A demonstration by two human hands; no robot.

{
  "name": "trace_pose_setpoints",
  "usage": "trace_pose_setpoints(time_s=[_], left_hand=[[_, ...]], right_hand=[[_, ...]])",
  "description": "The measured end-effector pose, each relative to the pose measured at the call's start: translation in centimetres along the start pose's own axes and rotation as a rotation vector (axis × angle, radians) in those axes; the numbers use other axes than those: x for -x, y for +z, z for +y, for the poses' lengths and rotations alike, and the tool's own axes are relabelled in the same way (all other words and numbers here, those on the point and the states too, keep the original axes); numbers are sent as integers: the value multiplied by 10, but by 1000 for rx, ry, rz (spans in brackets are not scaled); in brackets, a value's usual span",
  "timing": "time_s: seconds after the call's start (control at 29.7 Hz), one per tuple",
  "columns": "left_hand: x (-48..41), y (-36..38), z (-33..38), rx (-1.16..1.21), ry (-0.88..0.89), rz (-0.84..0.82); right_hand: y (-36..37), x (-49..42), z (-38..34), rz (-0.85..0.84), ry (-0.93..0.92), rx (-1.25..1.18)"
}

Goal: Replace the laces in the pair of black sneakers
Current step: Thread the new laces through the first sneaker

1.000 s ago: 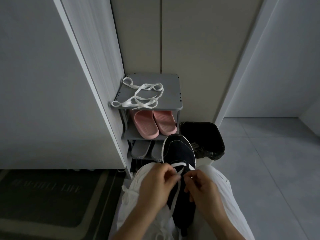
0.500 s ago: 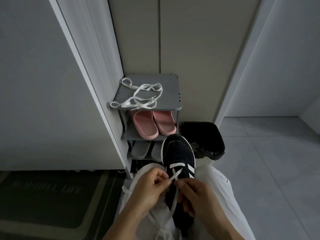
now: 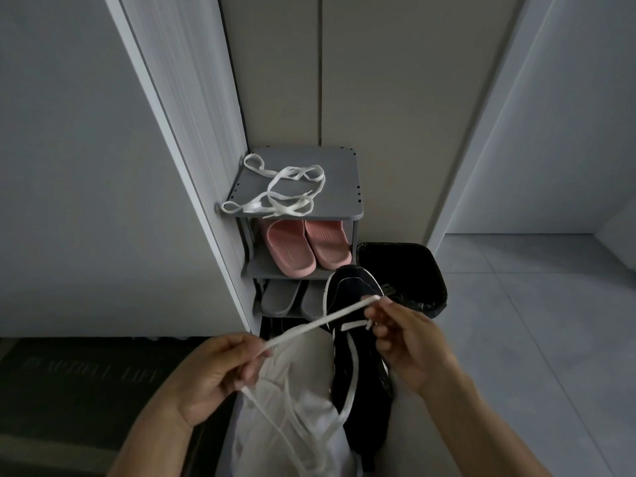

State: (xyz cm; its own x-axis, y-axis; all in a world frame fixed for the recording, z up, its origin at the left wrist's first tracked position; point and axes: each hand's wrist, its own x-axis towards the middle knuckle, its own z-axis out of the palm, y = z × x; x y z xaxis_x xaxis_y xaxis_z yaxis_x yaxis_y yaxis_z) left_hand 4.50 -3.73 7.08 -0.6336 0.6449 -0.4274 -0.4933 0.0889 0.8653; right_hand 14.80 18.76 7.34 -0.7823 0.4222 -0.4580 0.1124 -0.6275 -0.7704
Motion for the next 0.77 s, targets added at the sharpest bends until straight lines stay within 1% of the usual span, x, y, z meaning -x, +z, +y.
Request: trace_pose_setpoints(time_s=[0.03, 0.1, 0.17, 0.2, 0.27, 0.34, 0.44, 0.5, 0.57, 0.61, 0.67, 0.77], left_hand=[[0, 1, 2, 106, 22, -8], [-2, 11, 6, 268, 74, -66], [-6, 26, 13, 355, 102, -137], [-8, 34, 16, 383, 101, -162], [-12, 46, 25, 412, 92, -184], [-15, 51, 35, 415, 115, -176], [-19, 47, 50, 391, 191, -81], [-21, 41, 55, 323, 223, 40], [-24, 35, 54, 260, 237, 141], [-26, 31, 51, 276, 221, 169], [-30, 23, 44, 370, 161, 188], [-32, 9, 39, 472, 147, 163]], right_hand=[[2, 2, 2, -18, -18, 89], [7, 11, 9, -62, -105, 375], [16, 21, 19, -125, -218, 595], [21, 25, 26, -182, -261, 652], [32, 34, 40, -357, -314, 688], [40, 40, 54, -494, -326, 639], [42, 45, 64, -590, -212, 526], [40, 47, 63, -617, -168, 516], [36, 45, 54, -560, -146, 457], [32, 41, 47, -507, -142, 445], [25, 36, 32, -437, -138, 517], [12, 30, 19, -485, -38, 633]])
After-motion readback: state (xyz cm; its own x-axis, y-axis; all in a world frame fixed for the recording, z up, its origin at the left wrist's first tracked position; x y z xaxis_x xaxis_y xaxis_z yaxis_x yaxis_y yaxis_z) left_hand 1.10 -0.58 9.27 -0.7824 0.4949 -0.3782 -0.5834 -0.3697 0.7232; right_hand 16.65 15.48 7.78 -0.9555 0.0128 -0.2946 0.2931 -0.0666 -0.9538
